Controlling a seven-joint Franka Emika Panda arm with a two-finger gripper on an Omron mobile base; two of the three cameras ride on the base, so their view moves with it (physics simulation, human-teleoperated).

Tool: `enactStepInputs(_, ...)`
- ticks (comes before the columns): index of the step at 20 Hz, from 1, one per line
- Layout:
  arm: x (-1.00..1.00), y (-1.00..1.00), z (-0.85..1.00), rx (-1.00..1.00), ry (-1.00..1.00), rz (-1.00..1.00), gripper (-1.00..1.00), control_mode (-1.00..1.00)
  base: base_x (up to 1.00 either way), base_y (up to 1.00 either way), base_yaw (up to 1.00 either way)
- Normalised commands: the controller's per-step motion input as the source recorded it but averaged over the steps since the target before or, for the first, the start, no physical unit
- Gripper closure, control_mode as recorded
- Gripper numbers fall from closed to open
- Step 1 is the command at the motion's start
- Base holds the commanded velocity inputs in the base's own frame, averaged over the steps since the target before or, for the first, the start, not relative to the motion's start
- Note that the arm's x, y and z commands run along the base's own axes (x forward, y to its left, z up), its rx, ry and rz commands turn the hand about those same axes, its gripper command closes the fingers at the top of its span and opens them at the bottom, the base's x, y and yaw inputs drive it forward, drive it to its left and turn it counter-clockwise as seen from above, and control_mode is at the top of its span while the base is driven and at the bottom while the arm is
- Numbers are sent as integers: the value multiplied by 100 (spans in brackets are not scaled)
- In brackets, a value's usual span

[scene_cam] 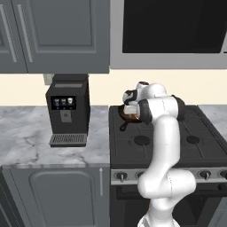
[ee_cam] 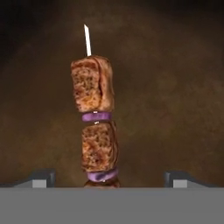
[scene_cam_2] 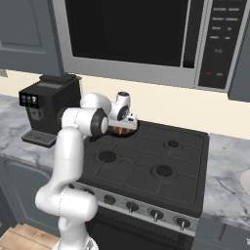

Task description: Place the cold items (cucumber and broccoli) from the fridge in one tupperware on the dining counter. Place the warm items (kebab skewer and hot dog) in the stove area in another tupperware.

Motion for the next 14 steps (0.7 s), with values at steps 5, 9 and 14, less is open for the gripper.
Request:
enactStepInputs(5, 15, 0, -25, 0, 0, 7, 100, -100, 0, 0, 0)
enactStepInputs(9, 8, 0, -27, 0, 0, 11, 100, -100, 0, 0, 0)
enactStepInputs(14, -1, 0, -20, 0, 2, 8, 100, -100, 0, 0, 0)
